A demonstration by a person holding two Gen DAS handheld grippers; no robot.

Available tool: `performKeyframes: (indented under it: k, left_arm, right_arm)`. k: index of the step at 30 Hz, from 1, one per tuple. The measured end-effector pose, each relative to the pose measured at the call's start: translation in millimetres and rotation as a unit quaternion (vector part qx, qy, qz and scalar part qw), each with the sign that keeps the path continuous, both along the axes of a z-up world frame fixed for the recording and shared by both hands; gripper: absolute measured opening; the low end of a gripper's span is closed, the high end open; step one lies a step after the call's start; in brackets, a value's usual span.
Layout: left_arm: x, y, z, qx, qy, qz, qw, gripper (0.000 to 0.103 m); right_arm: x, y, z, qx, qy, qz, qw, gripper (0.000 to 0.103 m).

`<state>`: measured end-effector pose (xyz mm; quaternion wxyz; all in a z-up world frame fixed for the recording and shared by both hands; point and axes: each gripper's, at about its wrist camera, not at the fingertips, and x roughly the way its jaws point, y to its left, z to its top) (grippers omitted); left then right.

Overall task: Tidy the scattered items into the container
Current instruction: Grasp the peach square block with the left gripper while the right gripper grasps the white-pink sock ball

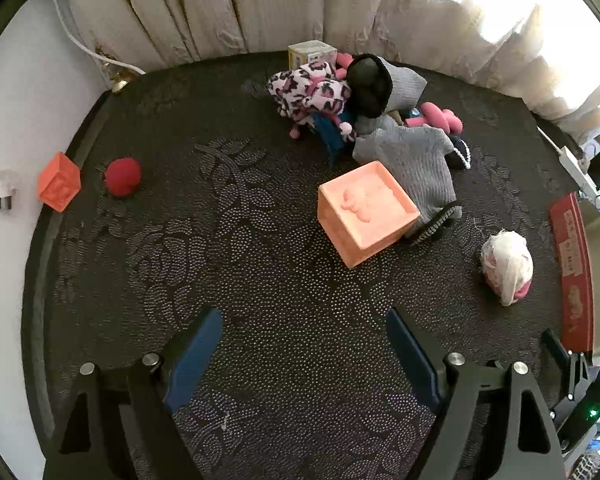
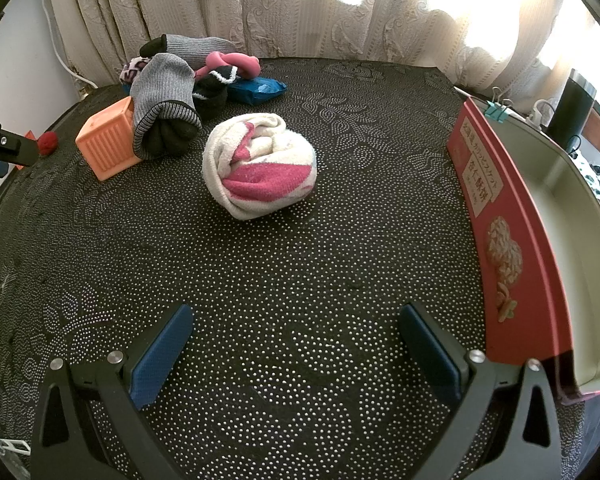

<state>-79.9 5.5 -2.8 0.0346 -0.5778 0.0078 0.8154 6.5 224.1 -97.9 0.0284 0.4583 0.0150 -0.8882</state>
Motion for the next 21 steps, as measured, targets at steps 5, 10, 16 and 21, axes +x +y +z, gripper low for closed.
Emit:
performKeyframes:
  k: [5,10,16,21]
  left_arm:
    - [-7.4,2.1,-1.0,-0.001,0.006,-0.007,1.0000,0.086]
    - [-21.2,2.9,-8.2,-0.003,0.013,-0.015,0.9998,0.086]
    - [-40.0,10.6,-18.5,0.007,0.026,-0.062,0.9977,0.086]
    - [-53.6,14.9,-28.8,0.023,0.027,-0.120,0.9921,0.086]
  right_arm:
    - [-3.8,-0.4,2.2,0.003,-0.024,0.009,1.000,0.103]
    - [-14.0,-4.1,4.9,0.009,-0.054,0.006,0.999,0.103]
    - [-33.0,-9.8,10.5,0.012,-0.076,0.023,0.997,0.103]
    - [-45.6,-15.0,22.1,0.004,-0.069,0.031,0.997,0.103]
